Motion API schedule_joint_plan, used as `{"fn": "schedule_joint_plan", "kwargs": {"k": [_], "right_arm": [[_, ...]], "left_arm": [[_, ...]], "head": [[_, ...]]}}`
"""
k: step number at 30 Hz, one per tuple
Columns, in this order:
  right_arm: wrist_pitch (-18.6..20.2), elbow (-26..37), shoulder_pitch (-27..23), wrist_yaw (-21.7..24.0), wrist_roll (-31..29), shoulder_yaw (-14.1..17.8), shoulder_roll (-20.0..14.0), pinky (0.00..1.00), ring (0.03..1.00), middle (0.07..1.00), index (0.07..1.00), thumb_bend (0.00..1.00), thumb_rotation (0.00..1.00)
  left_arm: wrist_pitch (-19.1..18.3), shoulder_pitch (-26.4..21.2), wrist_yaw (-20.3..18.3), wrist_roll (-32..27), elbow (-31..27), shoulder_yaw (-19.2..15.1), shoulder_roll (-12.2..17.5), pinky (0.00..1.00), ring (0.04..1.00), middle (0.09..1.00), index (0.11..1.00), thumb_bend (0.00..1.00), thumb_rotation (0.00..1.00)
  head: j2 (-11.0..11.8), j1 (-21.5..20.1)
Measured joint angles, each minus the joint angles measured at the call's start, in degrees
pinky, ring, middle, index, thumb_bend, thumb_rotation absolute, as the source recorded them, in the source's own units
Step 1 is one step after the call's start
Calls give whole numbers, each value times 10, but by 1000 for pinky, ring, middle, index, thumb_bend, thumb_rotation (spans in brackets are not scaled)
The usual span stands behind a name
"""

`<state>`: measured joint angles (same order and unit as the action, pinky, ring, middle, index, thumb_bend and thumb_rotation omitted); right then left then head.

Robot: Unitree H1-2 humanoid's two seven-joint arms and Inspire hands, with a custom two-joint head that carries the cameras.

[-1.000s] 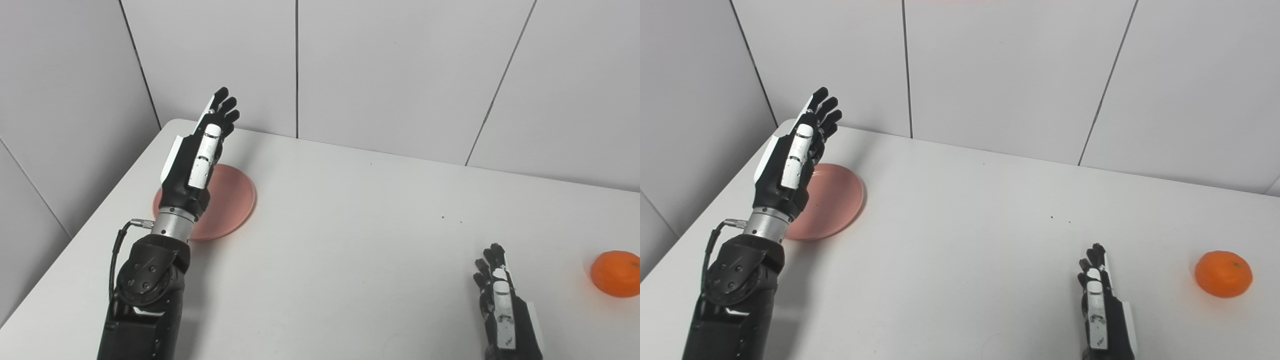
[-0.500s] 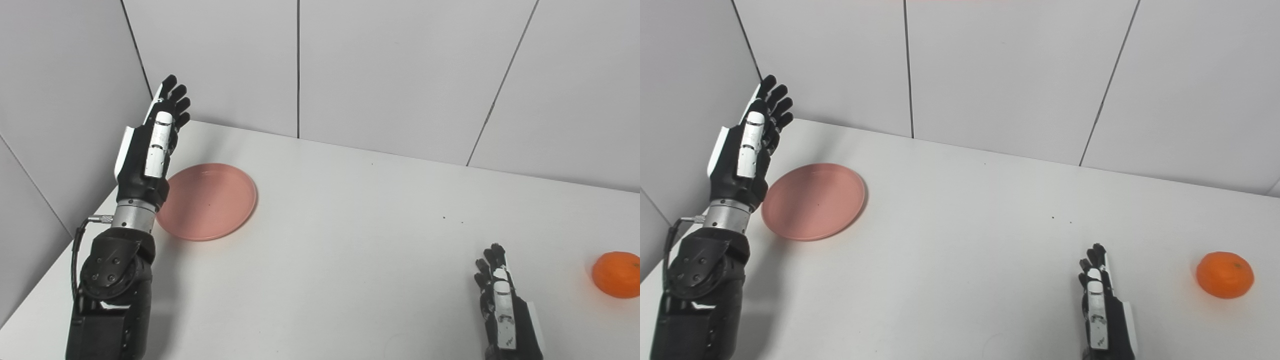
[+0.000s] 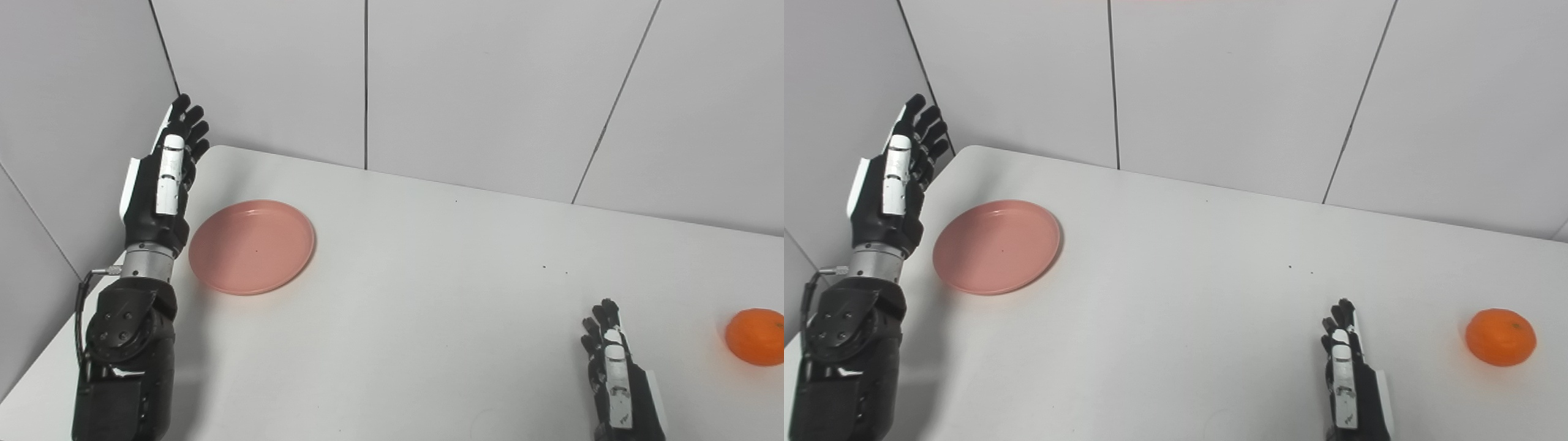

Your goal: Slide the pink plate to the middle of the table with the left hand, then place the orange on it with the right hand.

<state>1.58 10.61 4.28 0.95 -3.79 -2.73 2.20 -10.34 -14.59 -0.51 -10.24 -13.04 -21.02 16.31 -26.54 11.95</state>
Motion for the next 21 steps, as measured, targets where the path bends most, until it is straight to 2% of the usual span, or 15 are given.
{"fn": "schedule_joint_plan", "kwargs": {"k": [9,21], "right_arm": [[0,0,1,0,-3,0,0,1000,981,991,995,200,1000],[0,0,1,0,-2,0,0,1000,980,992,996,200,1000]], "left_arm": [[3,0,3,-17,19,-19,8,955,951,957,945,400,999],[4,0,6,-31,33,-27,9,964,953,955,948,393,1000]], "head": [[-1,1],[-2,3]]}}
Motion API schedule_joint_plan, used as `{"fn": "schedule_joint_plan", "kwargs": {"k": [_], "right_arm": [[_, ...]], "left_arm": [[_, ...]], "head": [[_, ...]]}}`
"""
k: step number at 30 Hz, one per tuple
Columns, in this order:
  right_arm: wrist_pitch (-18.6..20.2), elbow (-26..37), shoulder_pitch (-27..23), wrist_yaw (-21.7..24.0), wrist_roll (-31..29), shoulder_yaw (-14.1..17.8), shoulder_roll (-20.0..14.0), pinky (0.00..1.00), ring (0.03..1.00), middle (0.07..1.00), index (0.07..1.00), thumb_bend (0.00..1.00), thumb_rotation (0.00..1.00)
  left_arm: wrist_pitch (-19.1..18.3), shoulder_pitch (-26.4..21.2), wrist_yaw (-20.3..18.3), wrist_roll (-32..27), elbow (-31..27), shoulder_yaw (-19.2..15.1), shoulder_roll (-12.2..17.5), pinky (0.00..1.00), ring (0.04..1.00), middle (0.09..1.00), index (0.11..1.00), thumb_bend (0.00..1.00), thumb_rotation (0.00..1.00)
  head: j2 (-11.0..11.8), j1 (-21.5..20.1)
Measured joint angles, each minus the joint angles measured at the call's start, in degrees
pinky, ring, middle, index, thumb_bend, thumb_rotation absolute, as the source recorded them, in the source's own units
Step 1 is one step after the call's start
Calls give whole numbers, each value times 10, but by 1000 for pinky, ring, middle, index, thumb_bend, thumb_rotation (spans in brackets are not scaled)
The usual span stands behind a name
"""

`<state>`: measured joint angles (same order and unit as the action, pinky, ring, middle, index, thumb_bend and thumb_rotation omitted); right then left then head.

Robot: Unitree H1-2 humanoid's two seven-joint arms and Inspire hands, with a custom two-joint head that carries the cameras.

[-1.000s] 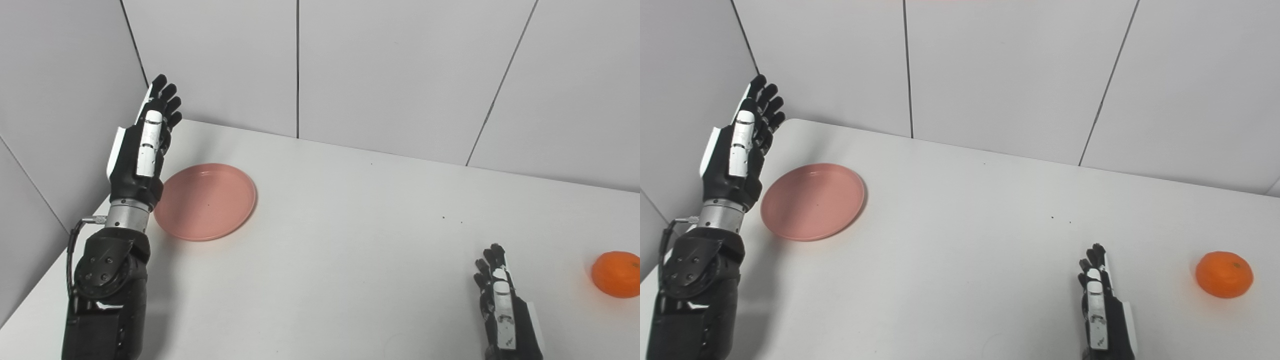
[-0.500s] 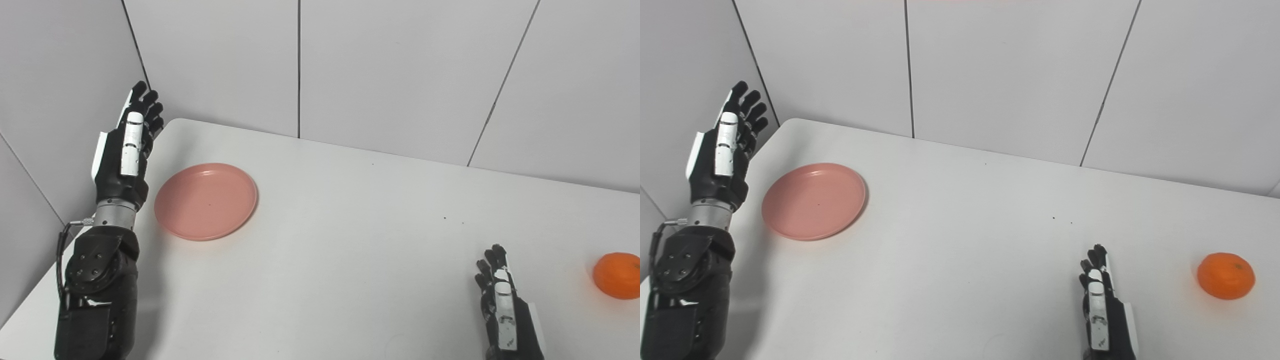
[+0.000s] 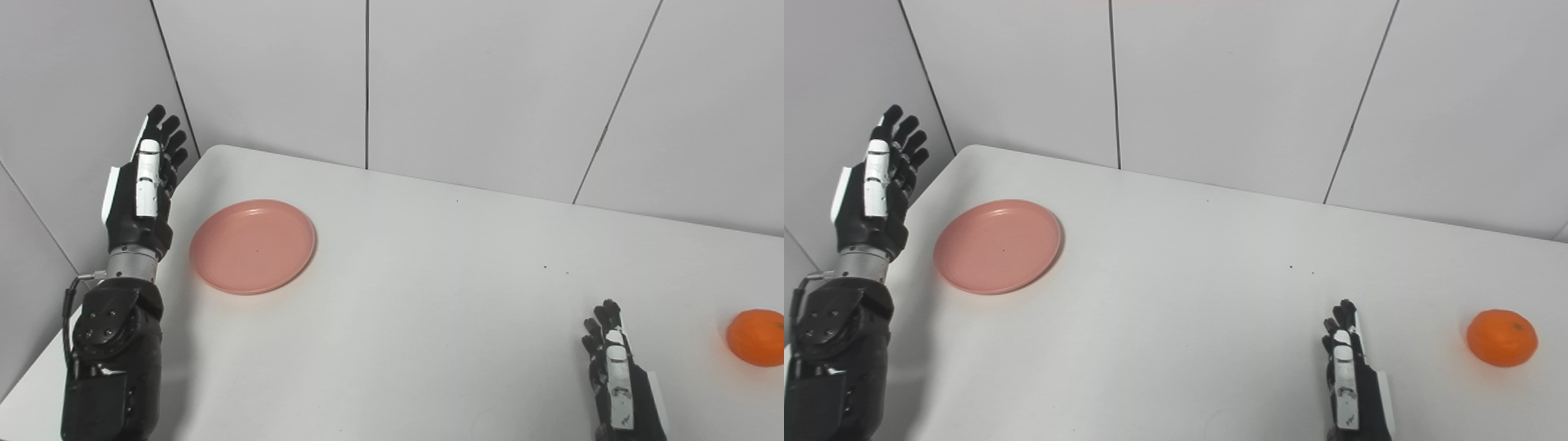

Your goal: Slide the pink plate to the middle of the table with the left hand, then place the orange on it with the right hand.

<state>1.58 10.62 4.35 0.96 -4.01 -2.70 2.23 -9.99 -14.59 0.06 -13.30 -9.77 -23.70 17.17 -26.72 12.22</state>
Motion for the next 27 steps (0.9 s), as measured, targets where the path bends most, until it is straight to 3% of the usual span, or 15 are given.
{"fn": "schedule_joint_plan", "kwargs": {"k": [27], "right_arm": [[-1,0,0,2,-3,2,-2,1000,973,985,988,197,1000]], "left_arm": [[3,9,-12,-40,50,-19,8,1000,986,978,959,369,1000]], "head": [[-2,4]]}}
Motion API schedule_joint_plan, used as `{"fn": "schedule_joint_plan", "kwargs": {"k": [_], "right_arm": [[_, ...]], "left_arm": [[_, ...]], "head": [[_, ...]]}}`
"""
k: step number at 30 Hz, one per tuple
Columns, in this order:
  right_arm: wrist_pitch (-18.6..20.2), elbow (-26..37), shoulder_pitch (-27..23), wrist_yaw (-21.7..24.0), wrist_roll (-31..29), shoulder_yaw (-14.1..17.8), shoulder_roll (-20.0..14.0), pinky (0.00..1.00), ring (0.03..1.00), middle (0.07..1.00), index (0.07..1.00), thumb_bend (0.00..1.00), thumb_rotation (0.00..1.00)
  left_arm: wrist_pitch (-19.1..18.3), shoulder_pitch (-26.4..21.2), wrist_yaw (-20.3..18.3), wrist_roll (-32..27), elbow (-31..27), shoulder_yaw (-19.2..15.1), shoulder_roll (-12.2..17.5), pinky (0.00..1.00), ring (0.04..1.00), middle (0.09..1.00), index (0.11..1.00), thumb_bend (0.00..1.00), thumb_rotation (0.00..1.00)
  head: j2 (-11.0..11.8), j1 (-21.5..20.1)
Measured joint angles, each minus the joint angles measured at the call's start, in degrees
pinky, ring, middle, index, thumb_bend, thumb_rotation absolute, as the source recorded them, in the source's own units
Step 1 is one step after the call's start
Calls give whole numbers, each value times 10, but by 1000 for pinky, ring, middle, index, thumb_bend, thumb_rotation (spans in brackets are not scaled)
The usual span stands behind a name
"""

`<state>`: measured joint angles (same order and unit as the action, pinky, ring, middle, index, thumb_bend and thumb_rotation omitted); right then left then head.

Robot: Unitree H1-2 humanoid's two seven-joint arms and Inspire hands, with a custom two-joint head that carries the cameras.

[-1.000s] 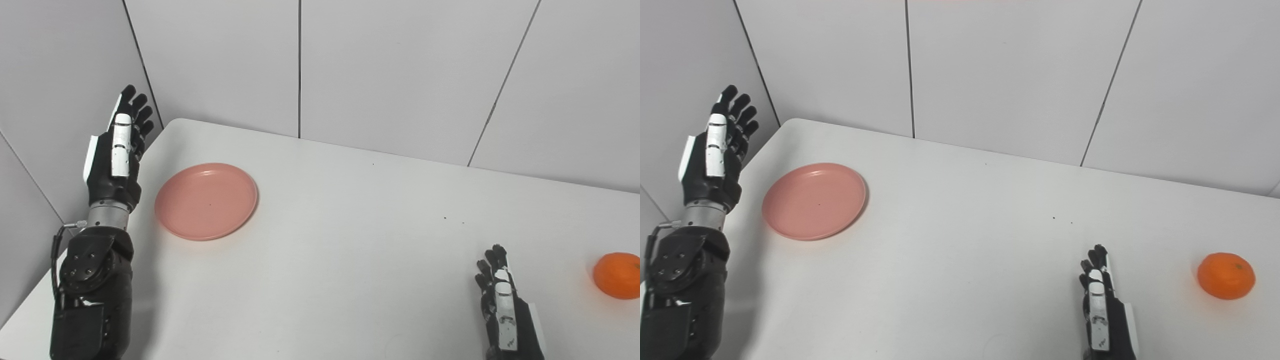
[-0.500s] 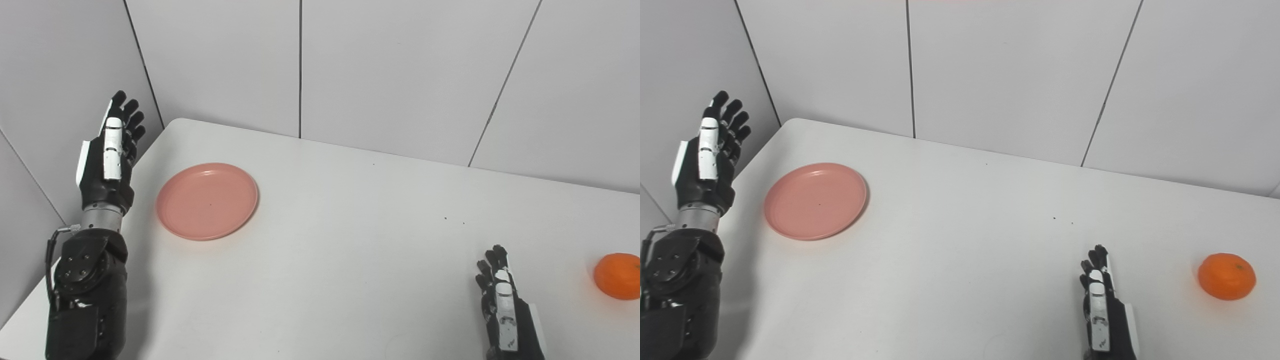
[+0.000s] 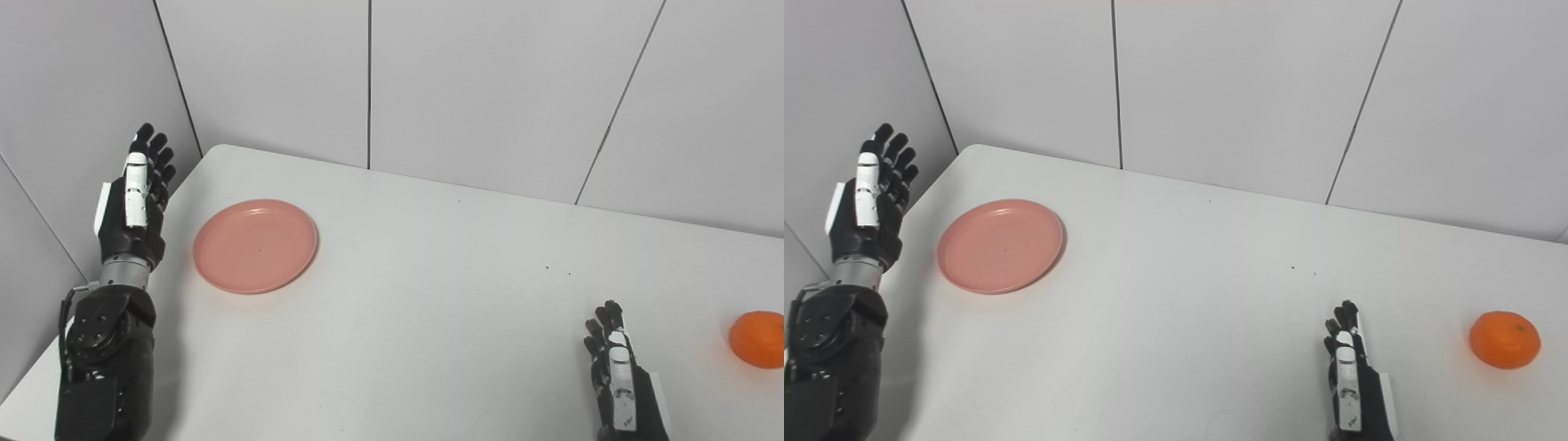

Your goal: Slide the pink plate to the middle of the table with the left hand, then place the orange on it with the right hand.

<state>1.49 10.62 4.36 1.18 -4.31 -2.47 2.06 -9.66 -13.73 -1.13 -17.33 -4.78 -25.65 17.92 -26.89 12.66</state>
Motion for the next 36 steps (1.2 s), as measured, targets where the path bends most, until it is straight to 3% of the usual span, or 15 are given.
{"fn": "schedule_joint_plan", "kwargs": {"k": [16,24,36], "right_arm": [[0,0,0,2,-3,3,-1,1000,973,985,987,195,1000],[0,0,0,3,-3,3,-1,1000,978,990,994,183,1000],[0,0,0,3,-2,4,-2,1000,975,988,993,176,1000]], "left_arm": [[8,1,-11,-12,71,1,4,973,959,962,957,341,997],[30,1,-23,-12,109,2,11,946,945,948,939,377,895],[40,3,-24,-34,150,-4,13,904,919,920,902,354,885]], "head": [[2,4],[3,6],[1,9]]}}
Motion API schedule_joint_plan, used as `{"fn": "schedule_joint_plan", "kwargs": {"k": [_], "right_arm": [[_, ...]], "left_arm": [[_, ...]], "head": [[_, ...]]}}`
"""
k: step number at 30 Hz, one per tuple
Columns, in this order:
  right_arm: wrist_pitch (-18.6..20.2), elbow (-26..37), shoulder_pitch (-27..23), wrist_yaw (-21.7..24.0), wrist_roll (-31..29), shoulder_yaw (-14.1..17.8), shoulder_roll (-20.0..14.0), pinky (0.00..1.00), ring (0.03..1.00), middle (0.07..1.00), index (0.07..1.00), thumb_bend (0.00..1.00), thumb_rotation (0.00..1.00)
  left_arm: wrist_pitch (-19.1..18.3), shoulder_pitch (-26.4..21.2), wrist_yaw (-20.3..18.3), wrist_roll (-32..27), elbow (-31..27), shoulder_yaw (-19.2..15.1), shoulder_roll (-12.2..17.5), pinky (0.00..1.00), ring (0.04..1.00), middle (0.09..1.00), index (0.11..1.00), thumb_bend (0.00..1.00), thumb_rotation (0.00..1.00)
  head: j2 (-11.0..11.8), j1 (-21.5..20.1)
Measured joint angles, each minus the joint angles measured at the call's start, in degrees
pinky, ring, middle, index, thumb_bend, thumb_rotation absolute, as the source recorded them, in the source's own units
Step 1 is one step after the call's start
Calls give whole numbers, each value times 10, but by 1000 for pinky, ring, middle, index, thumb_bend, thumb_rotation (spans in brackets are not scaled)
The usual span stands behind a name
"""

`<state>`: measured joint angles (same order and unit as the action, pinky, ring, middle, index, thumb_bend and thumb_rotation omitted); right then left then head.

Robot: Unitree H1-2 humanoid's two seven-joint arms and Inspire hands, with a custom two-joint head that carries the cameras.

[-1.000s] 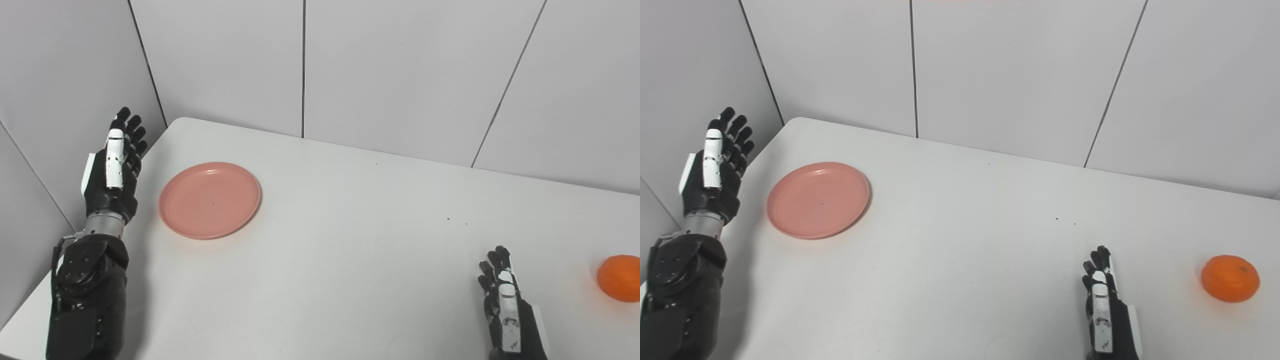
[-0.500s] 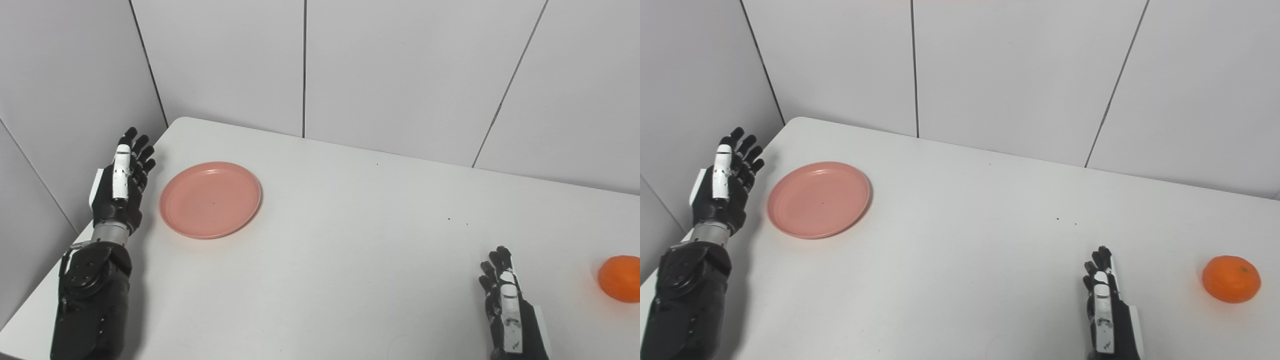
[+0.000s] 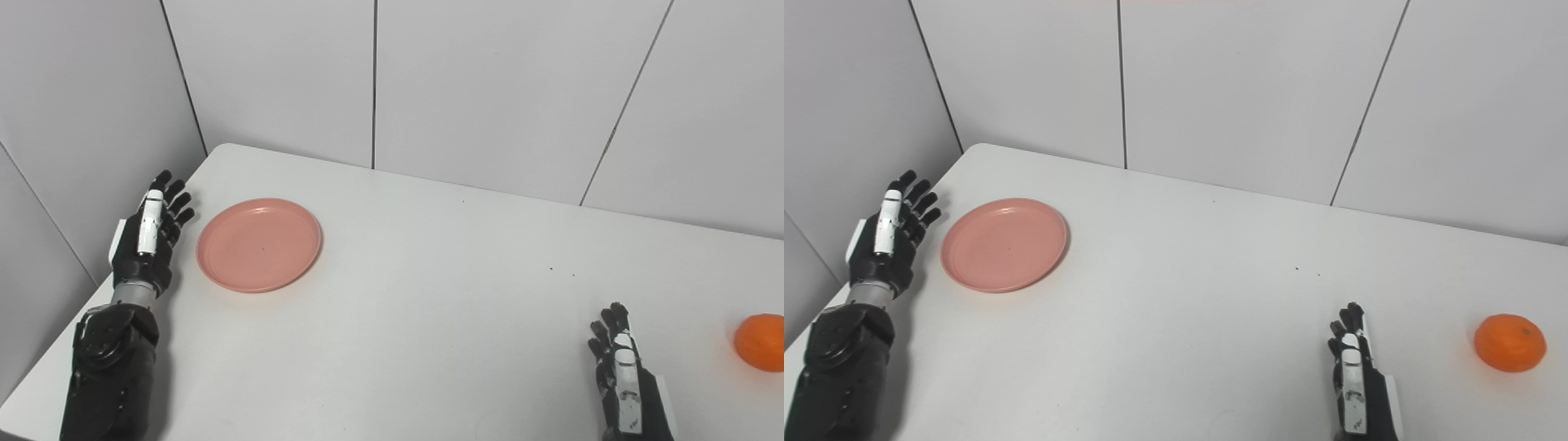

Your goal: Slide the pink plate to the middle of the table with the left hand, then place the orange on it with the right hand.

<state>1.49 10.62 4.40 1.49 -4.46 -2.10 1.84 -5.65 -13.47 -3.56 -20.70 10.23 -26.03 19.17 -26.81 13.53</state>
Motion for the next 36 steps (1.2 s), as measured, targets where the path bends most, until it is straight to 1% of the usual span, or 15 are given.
{"fn": "schedule_joint_plan", "kwargs": {"k": [3,5,7,10,13,17,20,22,26,28,31,36], "right_arm": [[0,0,0,0,0,0,0,999,973,986,990,179,1000],[0,0,0,0,0,0,0,1000,974,988,993,175,1000],[0,0,0,0,0,0,0,1000,973,986,991,173,1000],[0,0,0,0,0,0,-1,998,972,983,988,175,1000],[0,0,0,0,-1,1,-1,996,971,983,988,180,1000],[0,0,0,0,-1,1,-1,997,971,983,988,179,1000],[0,0,0,0,0,1,-1,998,973,984,989,178,1000],[0,0,0,0,-1,1,-1,998,973,985,989,176,1000],[0,0,0,0,0,1,-1,994,968,981,986,184,1000],[0,0,0,0,0,1,-1,993,966,978,983,183,1000],[0,0,0,0,-1,1,-1,999,971,982,987,180,1000],[0,0,0,0,-1,1,-1,998,970,982,985,183,1000]], "left_arm": [[0,0,0,-4,8,0,0,904,920,922,902,350,894],[4,0,-3,-3,12,0,1,915,930,931,912,358,921],[13,0,-8,-3,23,0,3,903,921,923,904,377,893],[21,1,-14,-3,34,1,4,918,933,936,917,385,882],[23,1,-21,-4,41,1,4,936,940,942,928,387,876],[24,3,-21,-4,46,3,4,932,917,929,919,410,828],[29,3,-22,-4,49,5,4,947,928,940,931,424,829],[34,4,-25,-3,50,8,3,955,937,944,935,427,844],[37,7,-23,-2,42,17,-1,983,956,957,953,391,903],[31,10,-18,-2,29,24,-5,993,965,965,960,382,917],[19,12,-12,0,13,34,-10,1000,988,986,973,380,985],[11,16,-12,2,4,49,-12,992,986,981,964,366,1000]], "head": [[1,0],[1,0],[1,0],[0,0],[-1,0],[0,1],[-1,2],[-1,2],[-1,1],[-1,0],[-1,0],[-2,0]]}}
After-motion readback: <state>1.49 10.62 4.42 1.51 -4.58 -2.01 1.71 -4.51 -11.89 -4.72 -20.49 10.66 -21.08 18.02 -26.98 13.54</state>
